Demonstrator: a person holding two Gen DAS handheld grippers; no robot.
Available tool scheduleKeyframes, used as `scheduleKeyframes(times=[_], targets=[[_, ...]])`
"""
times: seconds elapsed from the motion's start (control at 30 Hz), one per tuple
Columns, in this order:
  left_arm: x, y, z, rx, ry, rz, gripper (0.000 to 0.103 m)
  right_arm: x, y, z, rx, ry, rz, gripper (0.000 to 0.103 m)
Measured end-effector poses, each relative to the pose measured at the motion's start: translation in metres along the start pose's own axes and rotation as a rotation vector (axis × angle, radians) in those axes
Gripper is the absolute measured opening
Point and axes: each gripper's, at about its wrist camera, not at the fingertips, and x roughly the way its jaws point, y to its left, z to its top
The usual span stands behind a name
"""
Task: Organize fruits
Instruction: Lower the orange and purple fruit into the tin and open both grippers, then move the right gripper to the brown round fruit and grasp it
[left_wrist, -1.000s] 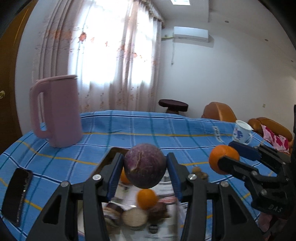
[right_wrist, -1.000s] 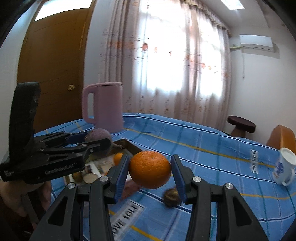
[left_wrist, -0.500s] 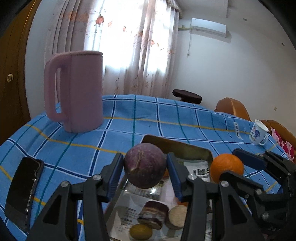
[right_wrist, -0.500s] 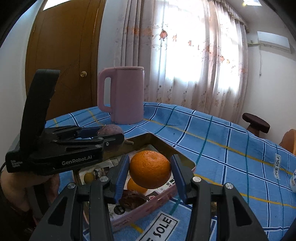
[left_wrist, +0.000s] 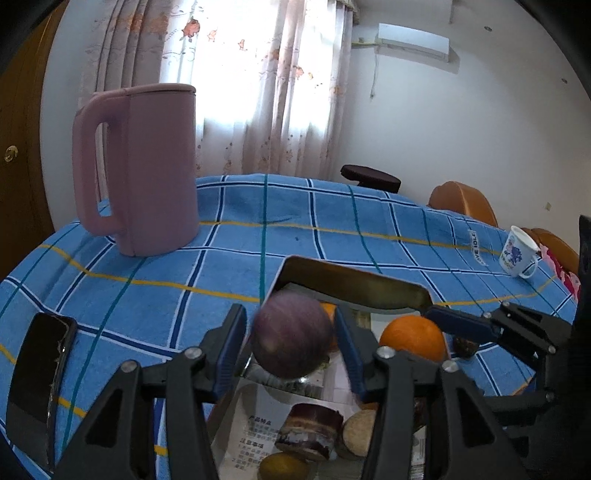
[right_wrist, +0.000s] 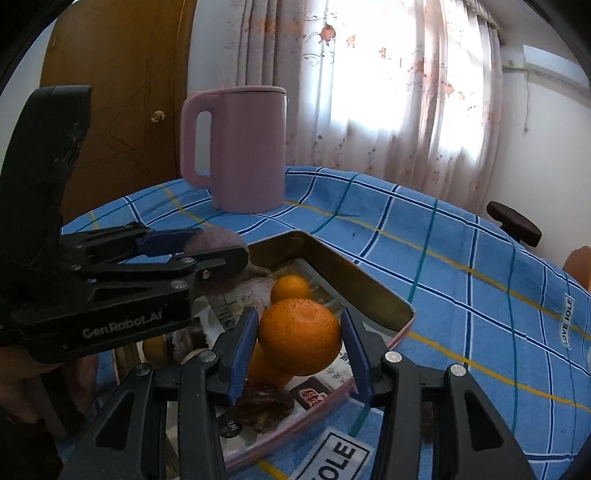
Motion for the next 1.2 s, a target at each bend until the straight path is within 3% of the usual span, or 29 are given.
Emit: scheduleKeyframes(times=[0.13,0.33,0.47,0.6,0.8,1.07,1.13,1.2], targets=[[-0.016,0.002,0.001,-0.031,-0.059,0.026,0.086,-0.022,-0.009,-0.005,0.005,-0.029,-0.011,0.051],[-0.038,-0.001,0.0,-0.028,-0.125,0.039,0.095,-0.061,-0.057,-0.026,0.036,-0.033,-0.141,0.057],[-0.042,-0.006,-0.004,-0.037,-0.142,0.023,0.095,-0.071,-0.087,-0.041,0.078,-0.002,-0.187,0.057],[-0.037,-0.012,-0.006,-0.027,-0.127,0.018,0.095,-0.065,-0.09,-0.045,0.072,0.024,-0.189,0.057],[-0.038,-0.015,-0.01,-0.025,-0.124,0.013,0.095,-0.043,-0.082,-0.044,0.048,0.101,-0.161,0.057],[-0.037,-0.03,-0.011,0.002,-0.115,-0.01,0.095,-0.01,-0.095,-0.043,0.129,0.236,-0.11,0.056],[-0.039,-0.036,-0.01,0.018,-0.115,-0.015,0.095,-0.012,-0.099,-0.044,0.151,0.234,-0.095,0.04],[-0.04,-0.046,-0.008,0.037,-0.117,-0.028,0.095,-0.019,-0.1,-0.046,0.156,0.218,-0.102,0.04]])
